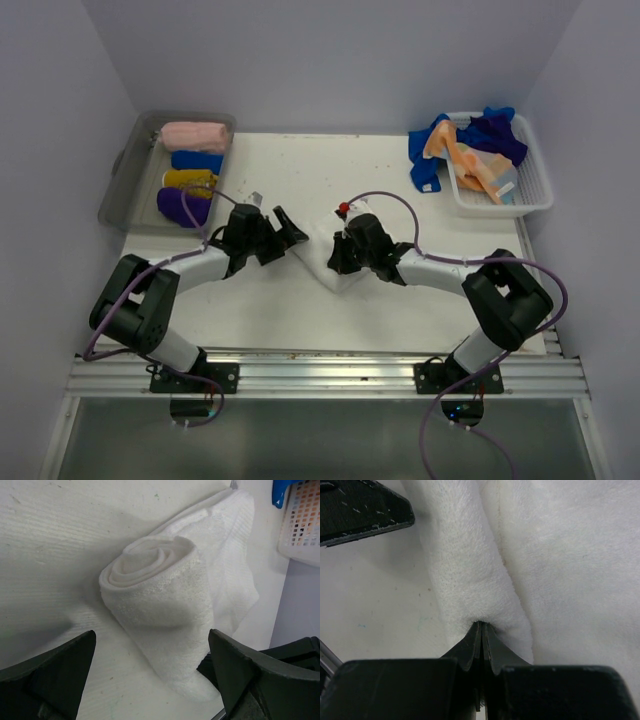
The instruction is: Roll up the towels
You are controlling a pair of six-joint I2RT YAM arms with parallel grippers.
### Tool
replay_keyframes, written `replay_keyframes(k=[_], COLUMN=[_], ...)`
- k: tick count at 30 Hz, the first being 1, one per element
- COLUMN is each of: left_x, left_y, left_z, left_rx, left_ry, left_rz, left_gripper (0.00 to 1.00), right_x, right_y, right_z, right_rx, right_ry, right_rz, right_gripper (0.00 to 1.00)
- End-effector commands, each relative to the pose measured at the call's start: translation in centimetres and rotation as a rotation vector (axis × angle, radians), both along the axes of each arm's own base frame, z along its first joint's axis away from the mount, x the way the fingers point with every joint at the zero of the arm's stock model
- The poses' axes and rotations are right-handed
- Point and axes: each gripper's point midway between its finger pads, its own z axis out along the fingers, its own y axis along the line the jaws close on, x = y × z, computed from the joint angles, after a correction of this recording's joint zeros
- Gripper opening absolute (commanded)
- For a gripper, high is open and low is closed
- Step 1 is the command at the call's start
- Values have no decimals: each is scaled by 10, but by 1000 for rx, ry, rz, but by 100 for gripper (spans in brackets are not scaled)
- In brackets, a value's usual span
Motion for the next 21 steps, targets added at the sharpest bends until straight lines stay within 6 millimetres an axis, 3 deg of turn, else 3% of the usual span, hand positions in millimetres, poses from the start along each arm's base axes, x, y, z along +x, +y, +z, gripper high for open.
replay_keyframes(k=[1, 6, 15, 21], left_x=[26, 38, 52, 48], left_y=[-4, -8, -16, -13], left_z=[22, 20, -2, -33], left_rx=[-46, -58, -70, -49], left_ry=[-99, -97, -29, 93], left_rz=[43, 61, 89, 155], left_gripper=[99, 96, 84, 71], right_x=[-31, -32, -33, -34], right_y=[-41, -41, -40, -39], right_z=[-47, -45, -43, -44], right_rx=[-198, -196, -186, -183], right_ry=[147, 147, 148, 154], right_rz=[-11, -11, -12, -8], right_gripper=[0, 0, 0, 0])
